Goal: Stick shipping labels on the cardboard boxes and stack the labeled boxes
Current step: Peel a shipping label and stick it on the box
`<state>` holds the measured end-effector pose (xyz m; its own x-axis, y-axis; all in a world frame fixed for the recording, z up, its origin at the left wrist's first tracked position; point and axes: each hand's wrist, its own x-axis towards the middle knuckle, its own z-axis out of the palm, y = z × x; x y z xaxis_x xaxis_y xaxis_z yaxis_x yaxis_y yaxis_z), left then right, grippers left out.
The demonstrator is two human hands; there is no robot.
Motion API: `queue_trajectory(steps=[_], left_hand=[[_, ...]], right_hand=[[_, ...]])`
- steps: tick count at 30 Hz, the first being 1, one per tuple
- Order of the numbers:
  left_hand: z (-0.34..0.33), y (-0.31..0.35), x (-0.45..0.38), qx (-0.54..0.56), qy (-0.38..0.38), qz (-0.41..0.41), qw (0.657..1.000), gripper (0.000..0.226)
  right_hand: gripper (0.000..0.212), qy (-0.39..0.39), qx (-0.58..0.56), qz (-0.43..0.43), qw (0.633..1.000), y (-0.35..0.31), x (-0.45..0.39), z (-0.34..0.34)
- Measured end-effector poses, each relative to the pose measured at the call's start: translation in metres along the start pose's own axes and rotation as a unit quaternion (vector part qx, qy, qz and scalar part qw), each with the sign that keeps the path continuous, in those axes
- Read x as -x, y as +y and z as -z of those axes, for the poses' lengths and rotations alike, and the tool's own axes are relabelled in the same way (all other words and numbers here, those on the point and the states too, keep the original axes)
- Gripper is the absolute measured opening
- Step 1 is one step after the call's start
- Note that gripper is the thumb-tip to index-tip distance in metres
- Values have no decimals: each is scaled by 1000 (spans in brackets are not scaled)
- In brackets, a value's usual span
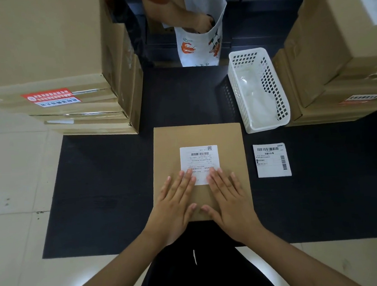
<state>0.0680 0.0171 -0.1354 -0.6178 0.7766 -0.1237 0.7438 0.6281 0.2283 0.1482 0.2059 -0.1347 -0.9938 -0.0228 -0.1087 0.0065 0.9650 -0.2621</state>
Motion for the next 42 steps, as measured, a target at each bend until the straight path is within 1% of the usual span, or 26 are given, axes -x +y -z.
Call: queue_trajectory(steps=[7,13,16,18,20,22,24,25,27,28,29,31,33,36,42], left_hand=[[0,1,-1,5,6,4,1000,60],[0,1,0,12,-2,4,1000,60],[1,1,0,33,-15,10,999,61],[4,-1,0,81,-5,22,996,61],[11,-3,-1,133,21,50,990,61],[18,-7,-1,153,68,89,982,60],[19,-12,-3,175,111,157,966,64],[17,-14,-4,203,119,203,950,67],[14,-16,-5,286,117,291,905,76],[12,-17,-5,326,106,321,883,80],[11,-17,-4,364,89,339,863,83],[11,-18,-2,438,64,345,828,83],[17,-17,-1,478,58,351,803,82],[27,-15,-2,491,58,358,792,77],[50,-16,-7,491,79,355,791,65]], right_hand=[[79,17,-22,-56,998,-4,1,0],[80,16,-15,-54,998,-4,2,-1],[80,12,-14,-54,998,-4,2,-1],[80,23,-24,-88,996,-3,2,1],[79,41,-33,-144,988,3,4,5],[79,59,-46,-184,980,9,5,7],[81,75,-90,-225,967,10,6,8],[81,84,-119,-252,957,10,6,8],[81,102,-159,-309,932,8,5,10],[80,106,-173,-335,920,7,5,11],[80,105,-191,-356,909,6,6,11],[82,95,-244,-388,884,4,5,10],[84,94,-289,-409,860,3,2,9],[86,98,-311,-413,850,3,-3,8],[78,124,-302,-417,848,-3,-5,24]])
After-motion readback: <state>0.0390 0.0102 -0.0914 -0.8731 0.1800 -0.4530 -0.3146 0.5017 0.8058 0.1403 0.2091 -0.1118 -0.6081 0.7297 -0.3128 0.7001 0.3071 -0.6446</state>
